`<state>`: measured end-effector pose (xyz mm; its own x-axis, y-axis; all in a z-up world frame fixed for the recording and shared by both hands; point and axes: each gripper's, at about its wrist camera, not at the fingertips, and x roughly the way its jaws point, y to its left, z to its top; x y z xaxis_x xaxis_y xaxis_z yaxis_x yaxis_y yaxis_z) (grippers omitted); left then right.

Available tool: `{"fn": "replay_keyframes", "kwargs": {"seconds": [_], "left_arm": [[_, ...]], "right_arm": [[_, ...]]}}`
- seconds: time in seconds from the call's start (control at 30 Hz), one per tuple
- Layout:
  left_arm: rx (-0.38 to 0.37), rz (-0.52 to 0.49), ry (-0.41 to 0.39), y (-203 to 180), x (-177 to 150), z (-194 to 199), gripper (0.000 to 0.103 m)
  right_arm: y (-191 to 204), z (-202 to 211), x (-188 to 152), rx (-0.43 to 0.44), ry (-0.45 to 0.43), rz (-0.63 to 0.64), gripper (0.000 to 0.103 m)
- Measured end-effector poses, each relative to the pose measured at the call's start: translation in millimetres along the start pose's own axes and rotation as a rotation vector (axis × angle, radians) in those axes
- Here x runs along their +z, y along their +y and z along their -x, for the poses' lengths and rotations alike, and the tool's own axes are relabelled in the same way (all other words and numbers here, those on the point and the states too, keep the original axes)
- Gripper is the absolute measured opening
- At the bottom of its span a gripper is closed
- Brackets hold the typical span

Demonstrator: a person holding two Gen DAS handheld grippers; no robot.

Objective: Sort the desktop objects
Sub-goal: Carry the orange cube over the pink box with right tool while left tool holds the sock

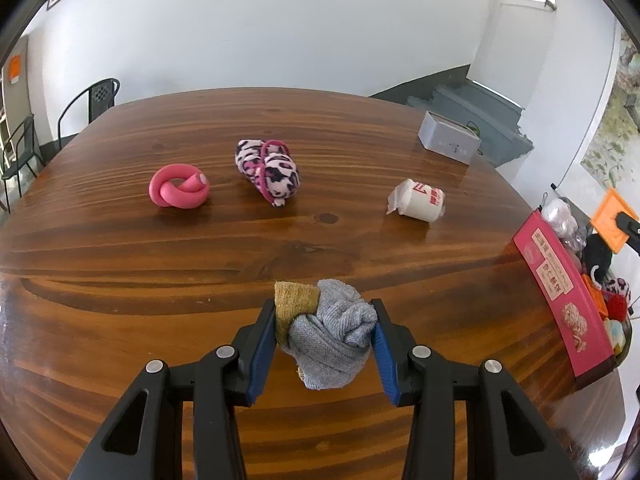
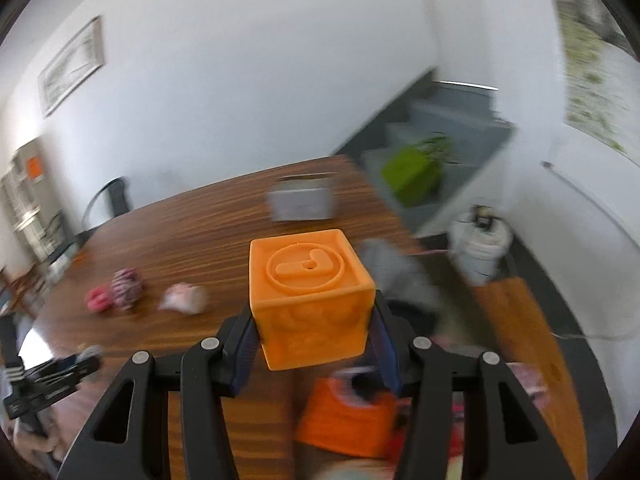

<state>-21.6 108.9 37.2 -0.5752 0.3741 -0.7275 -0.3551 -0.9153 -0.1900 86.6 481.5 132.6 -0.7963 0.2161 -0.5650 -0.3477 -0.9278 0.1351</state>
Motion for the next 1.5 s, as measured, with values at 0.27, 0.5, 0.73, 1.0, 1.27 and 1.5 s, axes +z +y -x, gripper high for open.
{"fn": "replay_keyframes", "kwargs": {"seconds": [0.27,0.5,0.73,1.0,1.27,1.5], "left_arm": [[-0.016,-0.015,0.022,-14.0,-4.3,-5.3,0.046],[-0.022,-0.028,0.033,-23.6,-6.0,-9.2,0.046],[-0.024,-0.039,0.038,-27.9,-7.4,-12.0,0.046],[-0.024,-0.036,0.048,-24.3,-7.7,-16.1,0.046],[-0.037,-0.047,0.046,-28.2,-8.9,-14.4,0.046],[-0.047,-0.054,0.044,-32.7,-9.7,-12.8,0.046]], "right_arm": [[-47.9,12.9,7.0,-0.106,-0.041,-0.054,0.055],[-61.4,1.7,10.6,-0.1,-0.015,-0.077,0.055],[-66.3,-31.1,19.0,-0.102,0.038,-0.1,0.055],[-74.1,-46.5,36.9,-0.13,-0.004,-0.139,0.055],[-61.0,4.5,15.7,-0.104,-0.047,-0.085,0.055],[-58.7,36.3,-19.4,-0.077,0.012,-0.055,0.055]]}}
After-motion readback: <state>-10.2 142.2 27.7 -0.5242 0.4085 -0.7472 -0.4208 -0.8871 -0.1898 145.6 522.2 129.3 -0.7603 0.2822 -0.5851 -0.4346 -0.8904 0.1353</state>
